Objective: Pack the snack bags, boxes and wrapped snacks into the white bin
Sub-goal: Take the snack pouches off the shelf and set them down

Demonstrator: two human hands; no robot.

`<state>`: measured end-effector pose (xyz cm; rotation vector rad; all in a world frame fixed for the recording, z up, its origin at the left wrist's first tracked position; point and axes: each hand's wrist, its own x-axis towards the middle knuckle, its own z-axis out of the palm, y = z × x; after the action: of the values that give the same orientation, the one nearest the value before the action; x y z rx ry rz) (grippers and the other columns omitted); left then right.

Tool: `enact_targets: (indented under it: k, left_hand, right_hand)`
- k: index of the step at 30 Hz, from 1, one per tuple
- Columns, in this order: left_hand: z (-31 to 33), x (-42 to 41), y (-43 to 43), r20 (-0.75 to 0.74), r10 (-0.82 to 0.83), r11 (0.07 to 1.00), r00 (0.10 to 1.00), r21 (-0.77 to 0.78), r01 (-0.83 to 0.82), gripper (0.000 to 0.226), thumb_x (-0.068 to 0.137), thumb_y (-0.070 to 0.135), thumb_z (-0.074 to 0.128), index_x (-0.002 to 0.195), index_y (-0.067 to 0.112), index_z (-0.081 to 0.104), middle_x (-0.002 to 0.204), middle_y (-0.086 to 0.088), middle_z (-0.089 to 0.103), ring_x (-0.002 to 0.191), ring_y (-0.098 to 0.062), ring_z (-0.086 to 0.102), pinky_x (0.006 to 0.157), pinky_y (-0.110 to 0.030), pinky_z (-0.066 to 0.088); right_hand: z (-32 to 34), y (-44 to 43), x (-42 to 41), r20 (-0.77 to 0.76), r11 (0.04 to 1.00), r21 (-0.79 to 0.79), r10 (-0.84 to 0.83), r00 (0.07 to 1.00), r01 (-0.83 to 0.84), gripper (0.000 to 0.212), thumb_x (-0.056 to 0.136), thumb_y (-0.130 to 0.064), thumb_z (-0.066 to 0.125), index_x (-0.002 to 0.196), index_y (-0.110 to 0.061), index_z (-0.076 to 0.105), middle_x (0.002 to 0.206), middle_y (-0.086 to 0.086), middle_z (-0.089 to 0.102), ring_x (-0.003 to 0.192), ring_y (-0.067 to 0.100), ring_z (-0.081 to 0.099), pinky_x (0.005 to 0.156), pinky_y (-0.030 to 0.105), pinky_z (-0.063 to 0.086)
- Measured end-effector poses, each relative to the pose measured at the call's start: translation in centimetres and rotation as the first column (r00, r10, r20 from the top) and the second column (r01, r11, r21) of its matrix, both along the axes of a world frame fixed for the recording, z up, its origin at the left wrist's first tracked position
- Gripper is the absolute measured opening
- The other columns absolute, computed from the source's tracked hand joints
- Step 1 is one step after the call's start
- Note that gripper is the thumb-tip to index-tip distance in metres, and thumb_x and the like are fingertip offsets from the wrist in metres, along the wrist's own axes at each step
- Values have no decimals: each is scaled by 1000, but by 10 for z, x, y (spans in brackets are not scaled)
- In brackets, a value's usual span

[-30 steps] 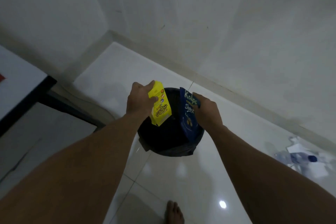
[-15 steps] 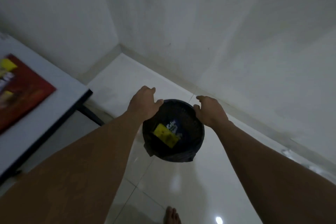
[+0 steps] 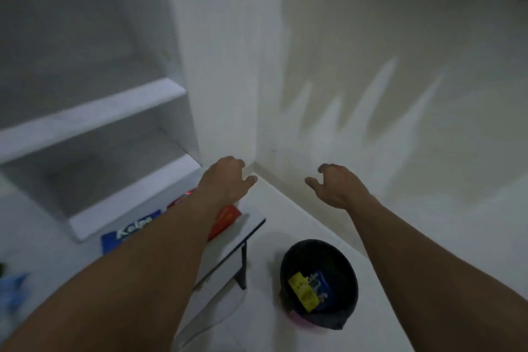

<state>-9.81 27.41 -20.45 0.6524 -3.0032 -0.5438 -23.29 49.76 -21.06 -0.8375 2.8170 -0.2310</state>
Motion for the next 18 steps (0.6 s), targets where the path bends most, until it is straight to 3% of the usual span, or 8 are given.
enact_targets:
  k: [8,18]
  left_hand:
    - [25,112,-78,3,263,965,965,20,-263,62,90,55,53,134,10,54,137,-12,55,126,-28,50,101,-38,44]
    - [-30,172,-137,103,591,794,800,101,-600,69,88,55,58,141,11,48,145,-11,49,132,-27,45,109,-39,39]
  right_hand:
    - [41,-114,53,4,971,-24,236,972,-236,65,96,-55,44,136,-4,48,138,15,55,128,31,49,101,40,44]
    - [-22,-238,55,175,861,-1,500,848,-508,63,93,-50,54,136,-4,50,139,15,55,128,30,50,105,38,43]
